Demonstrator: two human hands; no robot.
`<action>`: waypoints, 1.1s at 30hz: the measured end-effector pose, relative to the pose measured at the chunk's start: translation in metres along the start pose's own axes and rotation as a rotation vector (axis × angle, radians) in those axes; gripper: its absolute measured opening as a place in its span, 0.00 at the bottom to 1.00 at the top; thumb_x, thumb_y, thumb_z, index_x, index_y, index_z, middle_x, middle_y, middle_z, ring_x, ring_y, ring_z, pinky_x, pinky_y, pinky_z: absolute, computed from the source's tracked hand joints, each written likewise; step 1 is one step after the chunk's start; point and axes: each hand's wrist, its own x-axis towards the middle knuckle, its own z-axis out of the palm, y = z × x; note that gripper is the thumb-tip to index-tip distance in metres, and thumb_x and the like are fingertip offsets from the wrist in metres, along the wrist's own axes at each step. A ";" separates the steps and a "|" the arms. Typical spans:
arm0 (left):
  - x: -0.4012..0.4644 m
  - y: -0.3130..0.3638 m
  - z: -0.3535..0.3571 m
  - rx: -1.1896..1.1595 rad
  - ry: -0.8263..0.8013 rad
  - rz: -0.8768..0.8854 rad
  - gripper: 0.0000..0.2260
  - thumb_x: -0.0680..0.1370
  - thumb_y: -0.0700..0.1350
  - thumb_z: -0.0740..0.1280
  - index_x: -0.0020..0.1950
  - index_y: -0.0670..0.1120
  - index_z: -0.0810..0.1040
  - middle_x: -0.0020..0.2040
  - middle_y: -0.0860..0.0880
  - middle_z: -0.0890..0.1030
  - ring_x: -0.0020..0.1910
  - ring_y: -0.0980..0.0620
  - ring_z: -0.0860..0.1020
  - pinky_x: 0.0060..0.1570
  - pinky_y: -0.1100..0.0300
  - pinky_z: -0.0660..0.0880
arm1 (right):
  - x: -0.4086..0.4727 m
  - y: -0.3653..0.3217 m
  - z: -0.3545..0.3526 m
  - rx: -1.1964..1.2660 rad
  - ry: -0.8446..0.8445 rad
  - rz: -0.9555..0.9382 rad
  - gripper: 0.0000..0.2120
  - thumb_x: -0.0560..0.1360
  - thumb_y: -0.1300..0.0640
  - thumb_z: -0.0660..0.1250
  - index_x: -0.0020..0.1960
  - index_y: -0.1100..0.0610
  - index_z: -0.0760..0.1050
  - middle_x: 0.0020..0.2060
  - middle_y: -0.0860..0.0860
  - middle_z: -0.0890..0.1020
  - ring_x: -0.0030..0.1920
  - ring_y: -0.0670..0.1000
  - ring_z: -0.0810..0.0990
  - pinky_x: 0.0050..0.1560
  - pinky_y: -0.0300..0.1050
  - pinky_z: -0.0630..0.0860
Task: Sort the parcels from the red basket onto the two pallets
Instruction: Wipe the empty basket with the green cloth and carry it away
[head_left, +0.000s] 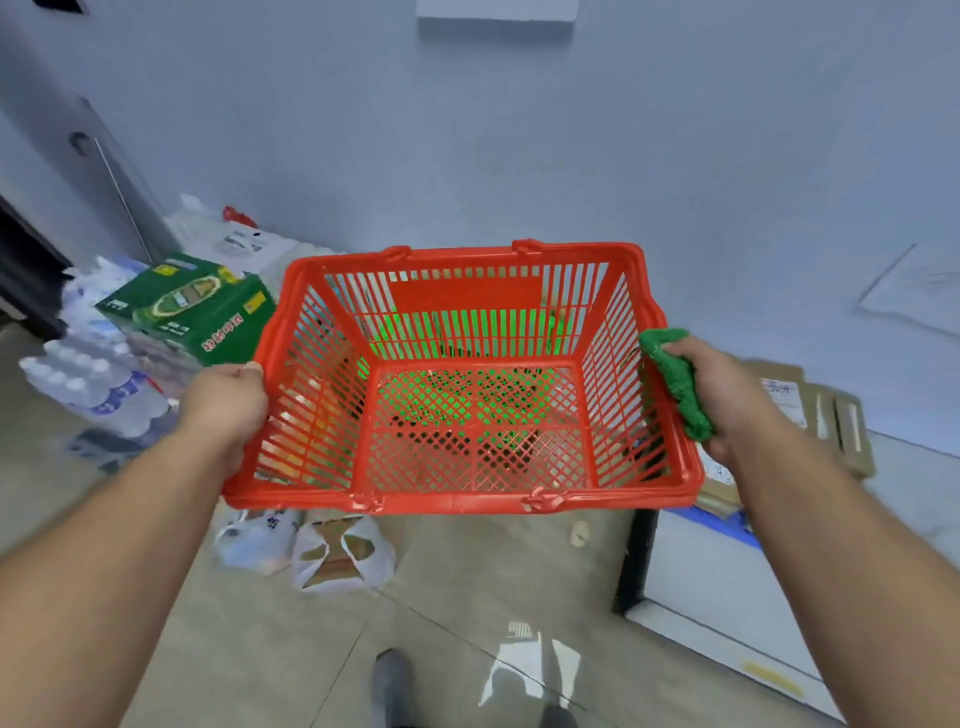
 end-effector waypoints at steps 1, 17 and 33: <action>0.015 0.002 0.002 -0.011 -0.020 0.001 0.13 0.82 0.54 0.64 0.50 0.47 0.83 0.48 0.40 0.86 0.46 0.40 0.84 0.53 0.46 0.81 | 0.003 0.001 0.009 0.009 0.015 -0.003 0.15 0.81 0.52 0.65 0.60 0.61 0.81 0.43 0.59 0.88 0.38 0.58 0.87 0.43 0.53 0.86; 0.208 0.051 0.039 0.013 -0.244 0.198 0.12 0.83 0.44 0.61 0.49 0.40 0.82 0.46 0.40 0.82 0.39 0.46 0.78 0.44 0.54 0.72 | 0.044 0.011 0.136 0.048 0.282 0.008 0.22 0.82 0.51 0.66 0.68 0.66 0.78 0.60 0.68 0.85 0.64 0.73 0.82 0.66 0.76 0.77; 0.281 0.088 0.131 0.017 -0.267 0.116 0.17 0.77 0.55 0.61 0.44 0.44 0.81 0.43 0.43 0.85 0.45 0.40 0.85 0.54 0.40 0.83 | 0.165 -0.001 0.128 0.034 0.313 0.081 0.25 0.73 0.44 0.72 0.62 0.61 0.82 0.51 0.62 0.89 0.52 0.66 0.89 0.59 0.73 0.82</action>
